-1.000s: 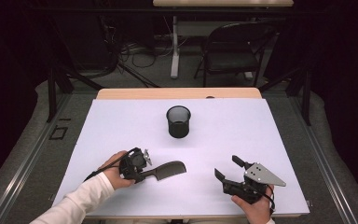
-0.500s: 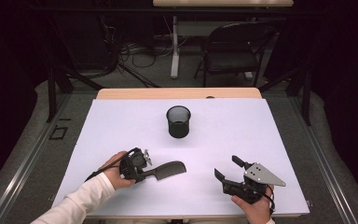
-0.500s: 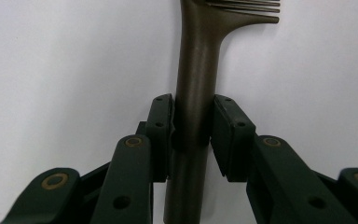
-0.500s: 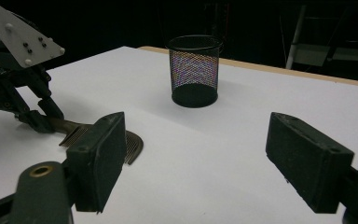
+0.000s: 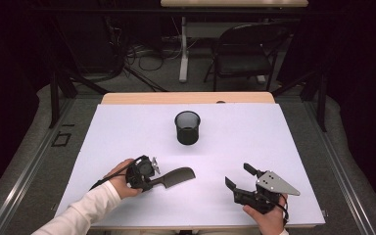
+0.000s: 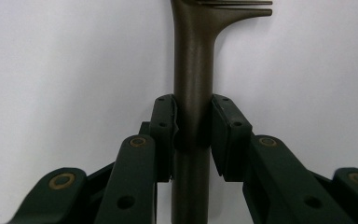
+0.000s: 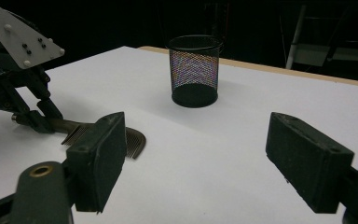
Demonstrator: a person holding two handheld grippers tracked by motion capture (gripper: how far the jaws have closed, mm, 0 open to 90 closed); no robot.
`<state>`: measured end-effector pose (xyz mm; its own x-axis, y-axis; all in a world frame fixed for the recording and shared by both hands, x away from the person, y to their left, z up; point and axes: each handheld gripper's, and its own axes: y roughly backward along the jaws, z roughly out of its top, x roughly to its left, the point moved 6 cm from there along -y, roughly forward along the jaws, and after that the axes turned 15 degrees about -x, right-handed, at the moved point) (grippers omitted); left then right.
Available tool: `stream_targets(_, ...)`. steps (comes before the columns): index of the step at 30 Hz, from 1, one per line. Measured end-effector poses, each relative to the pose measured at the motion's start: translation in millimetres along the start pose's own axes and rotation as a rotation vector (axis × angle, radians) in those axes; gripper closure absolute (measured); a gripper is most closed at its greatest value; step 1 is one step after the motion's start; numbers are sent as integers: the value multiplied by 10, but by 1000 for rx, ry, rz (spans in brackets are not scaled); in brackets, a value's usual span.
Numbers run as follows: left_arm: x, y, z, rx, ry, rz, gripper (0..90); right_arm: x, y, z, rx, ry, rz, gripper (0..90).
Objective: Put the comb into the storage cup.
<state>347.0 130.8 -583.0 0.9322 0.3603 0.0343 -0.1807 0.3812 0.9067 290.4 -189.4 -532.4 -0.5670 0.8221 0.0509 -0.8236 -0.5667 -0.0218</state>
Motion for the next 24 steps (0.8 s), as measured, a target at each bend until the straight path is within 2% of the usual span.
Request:
stream_targets(12, 2, 4, 0, 1, 6, -3, 723, 4, -1, -4, 2, -6, -1, 203)
stream_targets(24, 7, 22, 3, -24, 29, -2, 724, -3, -7, -4, -3, 1, 1, 203)
